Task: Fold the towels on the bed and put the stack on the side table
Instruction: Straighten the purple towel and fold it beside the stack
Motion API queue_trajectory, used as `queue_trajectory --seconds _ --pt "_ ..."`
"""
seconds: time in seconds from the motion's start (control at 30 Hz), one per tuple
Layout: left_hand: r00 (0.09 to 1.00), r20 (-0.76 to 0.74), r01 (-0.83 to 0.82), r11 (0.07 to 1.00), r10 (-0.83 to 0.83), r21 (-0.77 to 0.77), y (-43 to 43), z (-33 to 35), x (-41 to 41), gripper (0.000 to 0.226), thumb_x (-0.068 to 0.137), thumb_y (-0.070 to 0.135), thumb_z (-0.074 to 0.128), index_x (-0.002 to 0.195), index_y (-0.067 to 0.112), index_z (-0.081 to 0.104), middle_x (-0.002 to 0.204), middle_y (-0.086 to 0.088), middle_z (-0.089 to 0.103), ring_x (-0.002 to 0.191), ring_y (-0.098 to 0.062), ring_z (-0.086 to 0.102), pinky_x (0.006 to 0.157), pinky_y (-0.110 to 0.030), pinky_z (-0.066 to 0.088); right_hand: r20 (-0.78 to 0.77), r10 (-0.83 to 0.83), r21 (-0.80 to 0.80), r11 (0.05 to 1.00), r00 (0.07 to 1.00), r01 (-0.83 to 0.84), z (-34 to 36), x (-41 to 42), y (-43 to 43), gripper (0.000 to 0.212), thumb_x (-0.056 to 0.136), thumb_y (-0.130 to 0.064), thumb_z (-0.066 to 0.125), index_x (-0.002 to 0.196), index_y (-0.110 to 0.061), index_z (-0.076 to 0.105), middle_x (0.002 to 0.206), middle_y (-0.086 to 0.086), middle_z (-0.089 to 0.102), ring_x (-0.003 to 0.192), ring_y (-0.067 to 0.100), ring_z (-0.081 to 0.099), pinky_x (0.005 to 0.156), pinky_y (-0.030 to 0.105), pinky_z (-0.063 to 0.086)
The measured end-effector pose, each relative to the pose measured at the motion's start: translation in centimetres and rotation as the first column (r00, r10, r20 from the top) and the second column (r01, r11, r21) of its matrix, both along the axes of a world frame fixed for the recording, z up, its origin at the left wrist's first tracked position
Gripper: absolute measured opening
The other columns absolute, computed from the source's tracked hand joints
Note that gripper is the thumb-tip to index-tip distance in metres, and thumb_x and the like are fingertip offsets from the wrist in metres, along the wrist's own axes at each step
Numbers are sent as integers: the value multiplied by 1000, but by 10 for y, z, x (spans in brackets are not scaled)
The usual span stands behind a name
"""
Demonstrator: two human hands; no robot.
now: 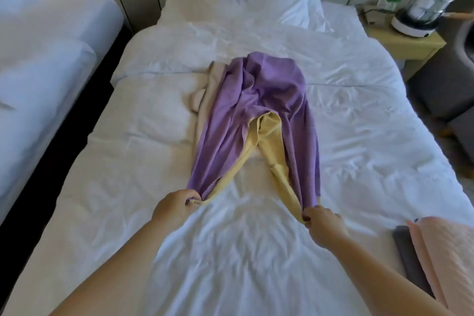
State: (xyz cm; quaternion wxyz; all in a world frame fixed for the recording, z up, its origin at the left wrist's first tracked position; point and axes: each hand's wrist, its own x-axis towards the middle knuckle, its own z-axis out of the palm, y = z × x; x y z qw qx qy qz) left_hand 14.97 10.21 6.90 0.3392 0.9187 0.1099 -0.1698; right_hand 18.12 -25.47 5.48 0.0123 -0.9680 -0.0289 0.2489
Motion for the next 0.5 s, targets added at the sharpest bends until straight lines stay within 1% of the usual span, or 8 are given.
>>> queue_trajectory --seconds 0.07,0.1,0.2,0.27,0.33,0.4,0.43,0.5 --pt "999 32 -3 999 4 -45 4 -5 -24 24 87 21 65 77 42 60 83 11 64 79 -14 59 70 -28 44 -65 7 -151 988 998 -17 -14 -21 -1 32 90 -21 45 118 -30 55 123 1 50 117 23 47 93 32 36" --pt "997 73 -1 997 6 -72 6 -3 -32 20 87 20 65 81 38 64 85 13 65 80 -11 59 71 -26 43 -58 -8 -163 987 998 -2 -15 -26 5 36 89 -25 48 124 -29 51 127 2 47 120 25 44 95 33 36" --pt "977 212 36 994 -13 -103 16 14 -47 9 87 16 67 90 23 71 86 15 66 83 -3 58 74 -26 45 38 -48 66 997 998 46 -9 -25 45 56 86 -36 61 136 -24 41 136 3 41 126 28 39 99 36 37" --pt "964 267 39 991 -4 -126 25 30 -55 9 86 14 68 91 22 72 88 11 67 85 -5 59 75 -27 46 161 -2 298 954 987 -46 0 -23 86 67 84 -38 67 141 -23 36 141 1 39 128 27 37 102 37 36" --pt "948 320 49 988 1 -147 36 46 -65 12 86 13 69 88 24 71 87 10 67 85 -5 59 73 -17 43 271 87 436 876 959 -203 12 -22 127 74 82 -40 69 144 -26 32 146 -3 35 132 24 34 106 37 34" --pt "938 347 67 988 -14 -140 49 60 -77 14 85 15 70 88 29 71 86 11 67 89 -3 56 71 -5 37 345 152 491 812 926 -316 22 -22 163 79 80 -42 71 146 -31 29 151 -5 30 137 21 26 111 40 29" --pt "934 356 81 989 -32 -122 55 65 -83 14 85 16 70 89 29 71 86 12 67 89 -4 56 73 -5 36 385 177 499 786 906 -366 27 -21 179 79 80 -42 72 146 -33 29 152 -6 29 140 20 23 112 40 26" --pt "915 389 134 990 -105 -49 67 74 -95 11 85 15 71 91 24 73 86 12 68 86 -7 57 78 -15 42 440 228 490 750 869 -445 34 -21 205 74 79 -41 72 143 -36 35 151 -9 32 141 18 21 111 38 22"
